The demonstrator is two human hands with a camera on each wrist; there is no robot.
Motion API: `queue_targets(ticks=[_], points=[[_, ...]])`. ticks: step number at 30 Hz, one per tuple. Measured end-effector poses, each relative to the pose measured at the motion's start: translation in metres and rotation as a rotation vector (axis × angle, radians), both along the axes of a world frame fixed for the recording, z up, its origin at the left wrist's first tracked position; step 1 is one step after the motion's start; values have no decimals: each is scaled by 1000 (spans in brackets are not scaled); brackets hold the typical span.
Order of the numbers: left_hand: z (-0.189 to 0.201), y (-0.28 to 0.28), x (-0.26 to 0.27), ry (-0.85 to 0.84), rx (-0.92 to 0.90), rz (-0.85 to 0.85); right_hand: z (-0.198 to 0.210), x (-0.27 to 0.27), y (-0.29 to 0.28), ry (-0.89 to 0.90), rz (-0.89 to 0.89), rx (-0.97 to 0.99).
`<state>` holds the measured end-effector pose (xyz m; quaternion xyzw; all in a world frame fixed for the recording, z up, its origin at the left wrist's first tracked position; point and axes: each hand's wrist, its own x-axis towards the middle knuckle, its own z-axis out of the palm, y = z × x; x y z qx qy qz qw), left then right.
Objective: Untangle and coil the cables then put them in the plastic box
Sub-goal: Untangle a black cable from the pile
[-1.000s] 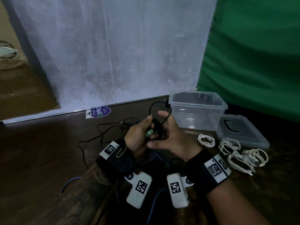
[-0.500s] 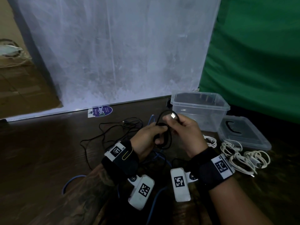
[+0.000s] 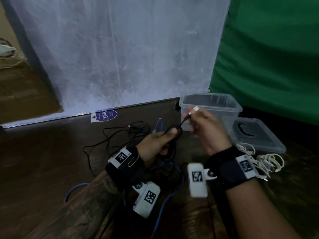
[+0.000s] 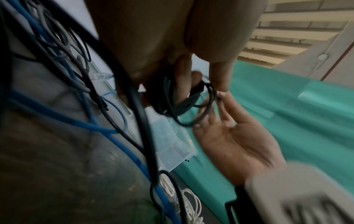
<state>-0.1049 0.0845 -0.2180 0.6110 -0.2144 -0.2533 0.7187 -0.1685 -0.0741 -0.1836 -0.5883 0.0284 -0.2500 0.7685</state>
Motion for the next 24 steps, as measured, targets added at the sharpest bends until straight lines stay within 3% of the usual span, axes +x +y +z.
queue_targets(ticks=[5,8,13,16,19,22,24], points=[[6,0,-8,214,126,-116,11,-6,-42,-213,-301,135],[1,3,-8,153,307,-149,10,-3,-50,-266,-397,182],[9,8,-5,148,64,-251,1,-1,-54,-259,-498,240],[12,10,1,65,-70,-118,-2,-3,-56,-217,-418,262],[12,11,8,61,-202,13,-7,-1,-42,-77,-209,136],[15,9,8,68,-275,13,-15,5,-16,119,-17,-105],[16,9,7,73,-297,-26,-20,8,-1,158,80,-189]])
